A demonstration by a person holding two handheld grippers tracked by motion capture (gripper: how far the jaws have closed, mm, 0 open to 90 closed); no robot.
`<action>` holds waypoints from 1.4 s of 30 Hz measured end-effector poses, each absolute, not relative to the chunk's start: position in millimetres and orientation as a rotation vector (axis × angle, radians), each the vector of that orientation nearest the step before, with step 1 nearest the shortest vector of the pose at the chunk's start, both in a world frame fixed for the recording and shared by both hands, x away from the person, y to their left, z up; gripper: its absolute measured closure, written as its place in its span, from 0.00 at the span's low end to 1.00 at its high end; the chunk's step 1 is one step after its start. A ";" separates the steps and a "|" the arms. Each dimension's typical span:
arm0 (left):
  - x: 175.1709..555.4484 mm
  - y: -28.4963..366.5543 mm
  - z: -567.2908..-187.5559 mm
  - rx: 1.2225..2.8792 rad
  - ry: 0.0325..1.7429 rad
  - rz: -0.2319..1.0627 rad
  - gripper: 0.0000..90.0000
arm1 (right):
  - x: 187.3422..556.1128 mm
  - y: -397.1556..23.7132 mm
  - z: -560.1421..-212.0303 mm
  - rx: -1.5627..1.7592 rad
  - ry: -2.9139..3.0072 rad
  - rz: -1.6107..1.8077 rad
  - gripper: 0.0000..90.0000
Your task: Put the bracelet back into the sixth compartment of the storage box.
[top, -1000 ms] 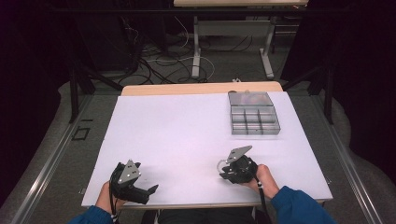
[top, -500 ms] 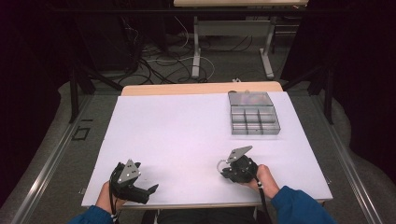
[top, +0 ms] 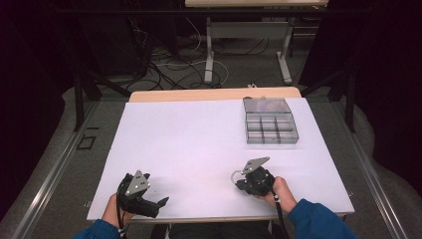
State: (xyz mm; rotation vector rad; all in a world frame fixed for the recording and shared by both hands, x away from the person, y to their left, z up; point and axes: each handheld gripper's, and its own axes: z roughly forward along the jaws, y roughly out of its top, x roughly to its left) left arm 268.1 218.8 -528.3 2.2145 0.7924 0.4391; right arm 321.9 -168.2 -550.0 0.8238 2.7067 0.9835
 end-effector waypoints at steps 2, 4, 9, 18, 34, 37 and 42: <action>268.1 218.9 -528.2 2.220 0.788 0.444 0.00 | 321.5 -167.9 -549.7 0.811 2.714 0.985 0.95; 267.7 218.9 -527.8 2.222 0.789 0.442 0.00 | 320.9 -167.4 -549.6 0.812 2.708 0.983 0.95; 268.3 219.6 -527.8 2.217 0.785 0.444 0.00 | 321.6 -168.2 -547.0 0.801 2.700 0.992 0.95; 267.5 218.7 -528.4 2.197 0.790 0.457 0.00 | 322.1 -172.1 -541.1 0.796 2.678 1.020 0.97; 268.1 219.2 -527.5 2.218 0.782 0.442 0.00 | 324.1 -170.8 -546.6 0.839 2.725 0.981 0.95; 268.0 219.2 -527.5 2.220 0.782 0.442 0.00 | 325.4 -170.7 -546.9 0.855 2.744 0.951 0.94; 268.3 218.5 -528.3 2.220 0.787 0.438 0.00 | 328.2 -170.7 -545.9 0.894 2.774 0.938 0.92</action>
